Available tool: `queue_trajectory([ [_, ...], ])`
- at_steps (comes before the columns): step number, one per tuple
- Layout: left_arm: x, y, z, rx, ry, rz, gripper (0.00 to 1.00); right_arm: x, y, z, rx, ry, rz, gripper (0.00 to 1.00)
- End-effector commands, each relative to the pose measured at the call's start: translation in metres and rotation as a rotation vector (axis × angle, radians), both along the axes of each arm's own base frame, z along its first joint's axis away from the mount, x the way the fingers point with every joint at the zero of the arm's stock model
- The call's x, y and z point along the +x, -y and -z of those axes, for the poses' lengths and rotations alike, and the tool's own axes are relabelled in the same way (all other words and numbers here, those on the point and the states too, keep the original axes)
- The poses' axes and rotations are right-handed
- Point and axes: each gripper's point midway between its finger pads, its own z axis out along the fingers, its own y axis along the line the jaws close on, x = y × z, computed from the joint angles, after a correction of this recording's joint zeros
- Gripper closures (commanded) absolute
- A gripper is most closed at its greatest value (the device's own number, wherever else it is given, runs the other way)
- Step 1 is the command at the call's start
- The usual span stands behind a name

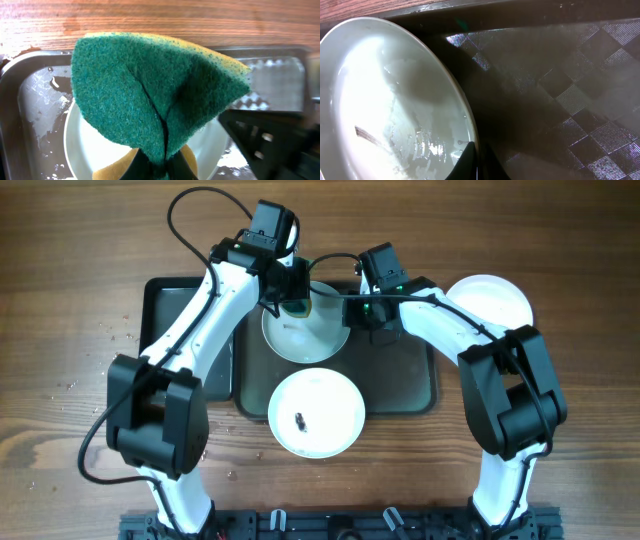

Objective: Clean dirty plates on tray and stack at the side
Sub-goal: 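Scrub the top plate with the sponge while the right gripper holds its rim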

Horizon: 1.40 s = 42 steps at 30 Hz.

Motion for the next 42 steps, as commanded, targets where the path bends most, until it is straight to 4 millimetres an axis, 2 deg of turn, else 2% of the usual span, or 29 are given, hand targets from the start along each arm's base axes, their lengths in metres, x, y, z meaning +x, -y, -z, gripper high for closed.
queue_trajectory([
  [1, -0.003, -0.015, 0.038, 0.097, -0.051, -0.01, 0.96, -0.005, -0.001, 0.012, 0.003, -0.032, 0.009, 0.96],
  [5, 0.003, -0.026, 0.057, 0.161, -0.048, -0.032, 0.96, -0.005, -0.001, 0.012, 0.003, -0.032, 0.009, 0.96],
  [12, 0.002, -0.027, 0.081, 0.179, -0.085, -0.031, 0.96, -0.005, -0.001, 0.012, 0.003, -0.032, 0.009, 0.96],
  [19, -0.013, -0.01, 0.113, 0.175, -0.164, 0.016, 0.96, -0.005, -0.002, 0.012, 0.007, -0.032, 0.006, 0.96],
  [22, -0.019, 0.006, 0.119, 0.124, -0.189, 0.049, 0.96, -0.004, -0.002, 0.012, 0.007, -0.032, 0.007, 0.96],
  [27, -0.028, 0.045, 0.112, -0.051, -0.215, 0.124, 0.96, -0.004, -0.002, 0.012, 0.007, -0.032, 0.007, 0.96],
  [31, -0.031, 0.065, 0.105, -0.16, -0.228, 0.162, 0.96, -0.004, -0.002, 0.012, 0.007, -0.032, 0.007, 0.96],
  [36, -0.031, 0.07, 0.098, -0.192, -0.227, 0.163, 0.96, -0.004, -0.002, 0.012, 0.008, -0.031, 0.007, 0.96],
  [42, -0.022, 0.07, 0.059, -0.207, -0.141, 0.157, 0.96, -0.004, -0.002, 0.012, 0.008, -0.031, 0.007, 0.96],
])
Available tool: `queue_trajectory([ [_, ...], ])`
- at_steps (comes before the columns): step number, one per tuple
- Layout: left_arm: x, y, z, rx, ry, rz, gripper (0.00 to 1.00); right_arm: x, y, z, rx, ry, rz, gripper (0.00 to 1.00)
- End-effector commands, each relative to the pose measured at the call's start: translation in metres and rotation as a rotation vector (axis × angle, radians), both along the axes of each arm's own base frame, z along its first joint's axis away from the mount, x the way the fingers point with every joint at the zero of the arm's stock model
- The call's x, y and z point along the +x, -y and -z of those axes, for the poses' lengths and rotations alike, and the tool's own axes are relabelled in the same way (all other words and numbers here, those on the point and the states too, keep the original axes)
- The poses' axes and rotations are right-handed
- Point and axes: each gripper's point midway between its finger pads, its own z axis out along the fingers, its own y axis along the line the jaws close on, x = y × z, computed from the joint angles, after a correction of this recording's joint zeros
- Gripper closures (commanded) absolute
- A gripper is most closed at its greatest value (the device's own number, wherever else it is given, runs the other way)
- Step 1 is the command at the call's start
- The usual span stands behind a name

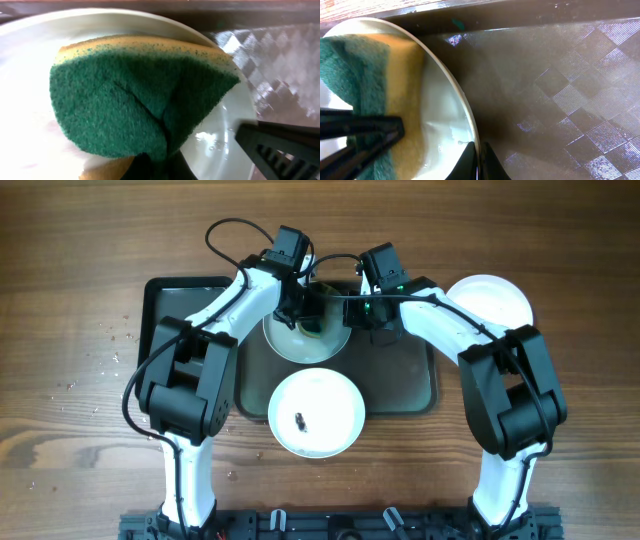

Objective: Clean dirty plates on tray and stack at the side
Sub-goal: 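Scrub the top plate with the sponge while the right gripper holds its rim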

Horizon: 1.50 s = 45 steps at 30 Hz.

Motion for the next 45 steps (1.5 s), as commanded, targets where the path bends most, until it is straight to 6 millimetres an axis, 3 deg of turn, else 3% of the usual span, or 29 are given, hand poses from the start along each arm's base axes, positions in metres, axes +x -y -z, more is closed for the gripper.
queue_trajectory([
  [1, -0.01, 0.025, -0.035, -0.084, 0.035, 0.052, 0.96, -0.004, -0.003, 0.011, 0.008, -0.028, 0.006, 0.96],
  [5, 0.001, 0.011, -0.072, -0.026, 0.147, 0.008, 0.96, -0.004, -0.003, 0.011, 0.007, -0.028, 0.006, 0.96],
  [9, 0.0, -0.006, -0.084, 0.045, 0.164, -0.064, 0.96, -0.004, -0.003, 0.011, 0.008, -0.027, 0.006, 0.96],
  [12, -0.009, -0.015, -0.073, 0.092, 0.112, -0.083, 0.96, -0.004, -0.003, 0.011, 0.008, -0.028, 0.006, 0.96],
  [17, -0.024, -0.027, -0.033, 0.177, -0.004, -0.081, 0.96, -0.004, -0.004, 0.011, 0.008, -0.028, 0.003, 0.96],
  [20, -0.026, -0.029, -0.021, 0.19, -0.032, -0.082, 0.95, -0.005, -0.004, 0.011, 0.007, -0.028, 0.003, 0.96],
  [26, -0.022, -0.039, -0.021, 0.19, -0.037, -0.106, 0.48, -0.004, -0.004, 0.011, 0.008, -0.028, 0.003, 0.96],
  [27, -0.021, -0.041, -0.021, 0.19, -0.039, -0.111, 0.47, -0.004, -0.004, 0.011, 0.008, -0.028, 0.003, 0.95],
  [32, -0.022, -0.047, -0.02, 0.194, -0.053, -0.122, 0.48, -0.004, -0.005, 0.01, 0.008, -0.025, 0.001, 0.95],
  [39, -0.032, -0.029, -0.019, 0.195, -0.053, -0.07, 0.47, -0.004, -0.005, 0.01, 0.009, -0.025, 0.001, 0.95],
  [45, -0.032, -0.029, -0.016, 0.236, -0.032, -0.067, 0.45, -0.004, -0.005, 0.01, 0.009, -0.025, 0.001, 0.95],
])
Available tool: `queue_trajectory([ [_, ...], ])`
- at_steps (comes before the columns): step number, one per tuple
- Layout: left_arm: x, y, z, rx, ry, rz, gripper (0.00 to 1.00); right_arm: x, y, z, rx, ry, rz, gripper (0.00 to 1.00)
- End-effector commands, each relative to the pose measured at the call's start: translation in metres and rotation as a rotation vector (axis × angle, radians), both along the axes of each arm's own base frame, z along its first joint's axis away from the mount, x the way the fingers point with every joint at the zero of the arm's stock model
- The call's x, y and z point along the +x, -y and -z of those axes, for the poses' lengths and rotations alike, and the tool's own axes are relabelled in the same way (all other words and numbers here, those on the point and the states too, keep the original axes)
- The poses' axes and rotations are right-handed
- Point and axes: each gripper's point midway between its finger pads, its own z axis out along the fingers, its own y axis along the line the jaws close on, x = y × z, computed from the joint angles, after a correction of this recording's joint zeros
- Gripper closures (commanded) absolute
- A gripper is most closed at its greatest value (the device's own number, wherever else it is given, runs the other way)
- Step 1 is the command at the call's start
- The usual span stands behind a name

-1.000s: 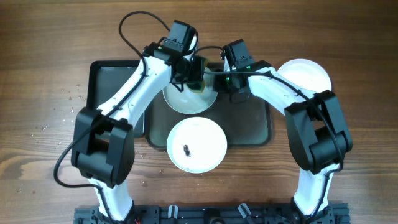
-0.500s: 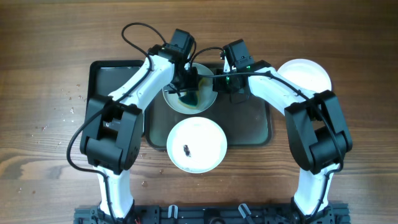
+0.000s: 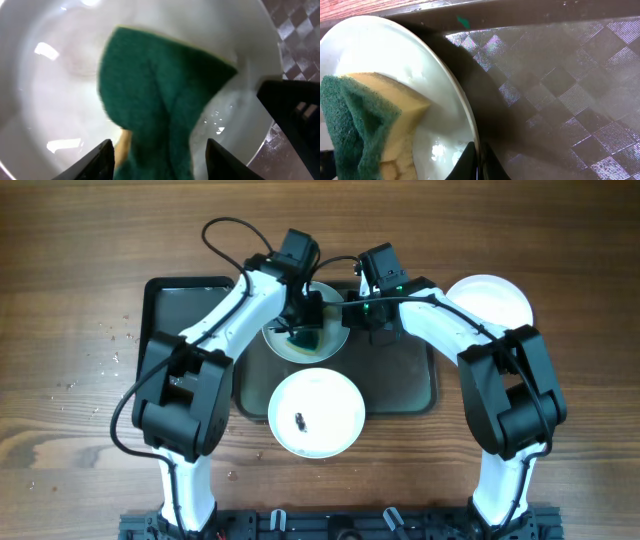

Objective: Clean dirty plates on tray and stack at the side
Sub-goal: 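Scrub the top plate with the sponge while the right gripper holds its rim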

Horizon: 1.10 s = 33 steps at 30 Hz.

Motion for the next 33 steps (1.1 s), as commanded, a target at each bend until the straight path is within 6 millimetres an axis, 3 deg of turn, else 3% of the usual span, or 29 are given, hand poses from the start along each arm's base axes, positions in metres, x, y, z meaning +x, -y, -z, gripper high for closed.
queue_trajectory([
  [1, -0.002, -0.004, 0.005, 0.036, 0.004, 0.003, 0.46, -0.004, -0.003, 0.011, 0.003, -0.024, 0.005, 0.95],
  [6, -0.004, -0.003, 0.011, 0.035, 0.007, 0.008, 0.53, -0.004, -0.003, 0.011, 0.003, -0.025, 0.006, 0.95],
  [13, -0.014, 0.001, 0.034, 0.031, 0.016, 0.027, 0.6, -0.004, -0.003, 0.011, 0.003, -0.024, 0.005, 0.95],
  [14, -0.015, 0.001, 0.037, 0.032, 0.014, 0.027, 0.67, -0.004, -0.003, 0.011, 0.003, -0.024, 0.005, 0.95],
  [15, -0.016, -0.001, 0.037, 0.034, 0.012, 0.025, 0.91, -0.004, -0.003, 0.011, 0.003, -0.024, 0.005, 0.95],
  [16, -0.015, -0.001, 0.037, 0.034, 0.012, 0.023, 0.96, -0.004, -0.003, 0.011, 0.003, -0.025, 0.006, 0.95],
  [19, -0.007, -0.004, 0.025, 0.019, 0.042, 0.009, 0.96, -0.004, -0.003, 0.011, 0.003, -0.024, 0.006, 0.95],
  [26, 0.022, -0.022, -0.034, -0.035, 0.173, -0.058, 0.96, -0.004, -0.003, 0.011, 0.003, -0.024, 0.005, 0.95],
  [29, 0.026, -0.034, -0.042, -0.037, 0.184, -0.086, 0.96, -0.004, -0.003, 0.011, 0.003, -0.024, 0.006, 0.95],
  [33, 0.024, -0.046, -0.036, -0.023, 0.152, -0.11, 0.96, -0.003, -0.003, 0.01, 0.005, -0.021, 0.006, 0.95],
])
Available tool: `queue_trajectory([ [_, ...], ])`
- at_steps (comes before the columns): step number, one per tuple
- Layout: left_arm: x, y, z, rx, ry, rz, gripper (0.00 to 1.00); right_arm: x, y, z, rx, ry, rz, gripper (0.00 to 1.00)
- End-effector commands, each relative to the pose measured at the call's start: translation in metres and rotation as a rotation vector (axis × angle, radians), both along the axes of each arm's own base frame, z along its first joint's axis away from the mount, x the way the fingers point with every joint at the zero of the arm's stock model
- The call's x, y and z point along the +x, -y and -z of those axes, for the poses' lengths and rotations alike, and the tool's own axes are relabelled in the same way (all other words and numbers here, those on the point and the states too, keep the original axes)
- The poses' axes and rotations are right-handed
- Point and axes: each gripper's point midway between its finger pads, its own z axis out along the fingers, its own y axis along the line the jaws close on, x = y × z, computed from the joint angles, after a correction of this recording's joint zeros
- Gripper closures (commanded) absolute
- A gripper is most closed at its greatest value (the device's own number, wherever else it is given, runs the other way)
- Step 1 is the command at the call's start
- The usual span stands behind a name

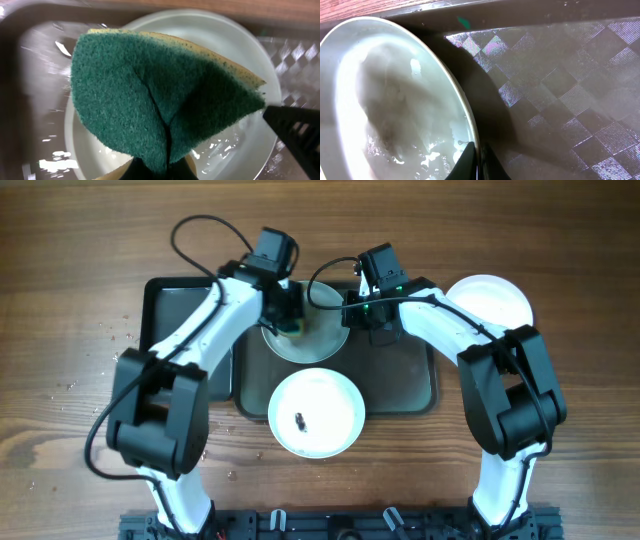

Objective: Clean dirty plates on tray and stack at the side
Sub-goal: 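Scrub the top plate with the sponge while the right gripper holds its rim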

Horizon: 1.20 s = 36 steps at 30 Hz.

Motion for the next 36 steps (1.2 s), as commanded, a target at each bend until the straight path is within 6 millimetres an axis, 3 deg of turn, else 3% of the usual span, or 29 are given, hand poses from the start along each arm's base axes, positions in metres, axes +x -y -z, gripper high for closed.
queue_trajectory([
  [1, 0.004, -0.009, -0.011, -0.006, 0.011, -0.021, 0.96, -0.004, -0.003, 0.011, 0.003, -0.023, 0.002, 0.95],
  [10, -0.001, -0.001, -0.001, -0.068, -0.041, -0.006, 0.96, -0.004, -0.005, 0.01, 0.004, -0.019, -0.002, 0.96],
  [20, 0.006, -0.012, 0.038, -0.056, -0.099, -0.037, 0.96, -0.004, -0.008, 0.01, 0.005, -0.016, -0.008, 0.96],
  [25, -0.003, -0.013, 0.063, -0.053, -0.176, -0.059, 0.96, -0.004, -0.008, 0.01, 0.005, -0.016, -0.008, 0.96],
  [28, -0.014, 0.004, 0.07, -0.149, -0.242, -0.031, 0.96, -0.004, -0.008, 0.01, 0.005, -0.016, -0.008, 0.96],
  [36, -0.027, 0.048, 0.049, -0.42, -0.315, 0.052, 0.96, -0.004, -0.008, 0.01, 0.005, -0.016, -0.008, 0.96],
])
